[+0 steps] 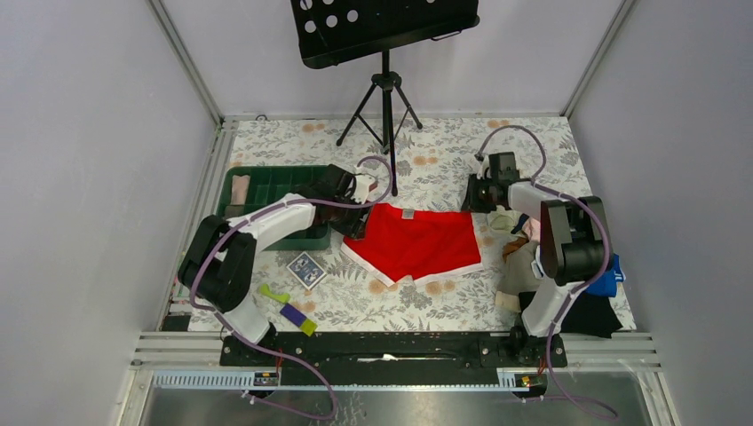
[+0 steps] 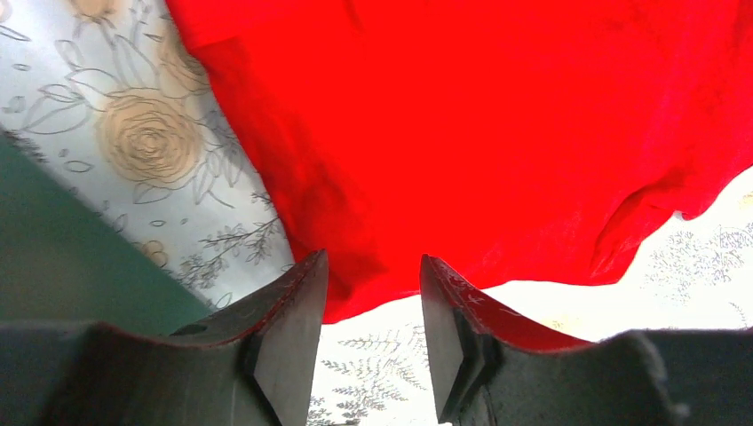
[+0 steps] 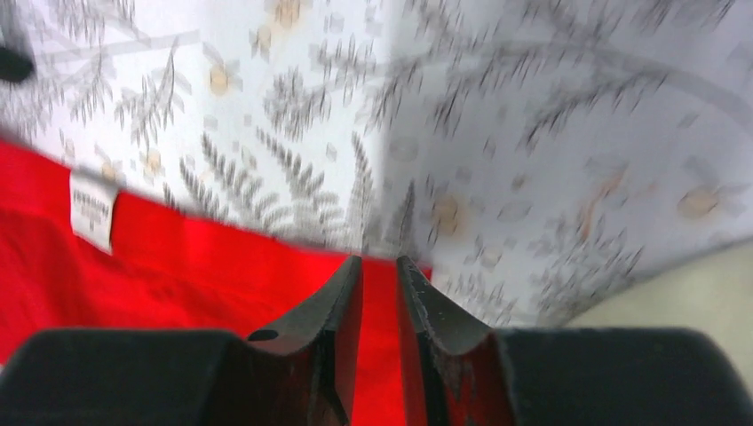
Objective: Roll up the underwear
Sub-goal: Flatten out the underwear at the center of the board.
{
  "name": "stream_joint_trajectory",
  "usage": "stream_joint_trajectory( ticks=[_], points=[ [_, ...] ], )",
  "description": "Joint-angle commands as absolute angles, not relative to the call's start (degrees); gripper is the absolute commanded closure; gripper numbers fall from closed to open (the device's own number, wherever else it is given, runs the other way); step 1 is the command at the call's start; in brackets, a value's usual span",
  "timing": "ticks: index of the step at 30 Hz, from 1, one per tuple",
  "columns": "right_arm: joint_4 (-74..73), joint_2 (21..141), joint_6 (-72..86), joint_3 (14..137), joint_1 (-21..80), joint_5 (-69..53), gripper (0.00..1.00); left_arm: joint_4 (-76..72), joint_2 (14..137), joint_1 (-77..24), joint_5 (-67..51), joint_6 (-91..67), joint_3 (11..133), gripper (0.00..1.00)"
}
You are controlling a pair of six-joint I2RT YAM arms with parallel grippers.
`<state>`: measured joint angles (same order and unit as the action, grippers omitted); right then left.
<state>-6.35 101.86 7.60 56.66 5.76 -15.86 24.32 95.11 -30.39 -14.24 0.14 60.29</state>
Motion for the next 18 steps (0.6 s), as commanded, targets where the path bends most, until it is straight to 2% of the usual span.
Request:
stream_joint_trajectory(
  ticks=[1, 5, 11, 18],
  points=[
    [-2.5, 104.6, 5.4, 64.2, 6.0, -9.8, 0.73, 22.0, 90.8, -30.3, -10.6, 0.1, 59.7, 0.51],
    [-2.4, 102.0, 6.2, 65.7, 6.0, -13.9, 0.67, 22.3, 90.6, -30.3, -10.5, 0.2, 60.1, 0.48],
    [-6.9, 89.6, 9.1, 60.8, 5.9, -18.7, 0.53, 21.6, 91.8, -30.3, -10.5, 0.4, 61.6, 0.47],
    [-14.6, 76.9, 4.2, 56.1, 5.9, -24.8, 0.51, 21.0, 97.4, -30.3, -7.6, 5.1, 69.1, 0.47]
  ],
)
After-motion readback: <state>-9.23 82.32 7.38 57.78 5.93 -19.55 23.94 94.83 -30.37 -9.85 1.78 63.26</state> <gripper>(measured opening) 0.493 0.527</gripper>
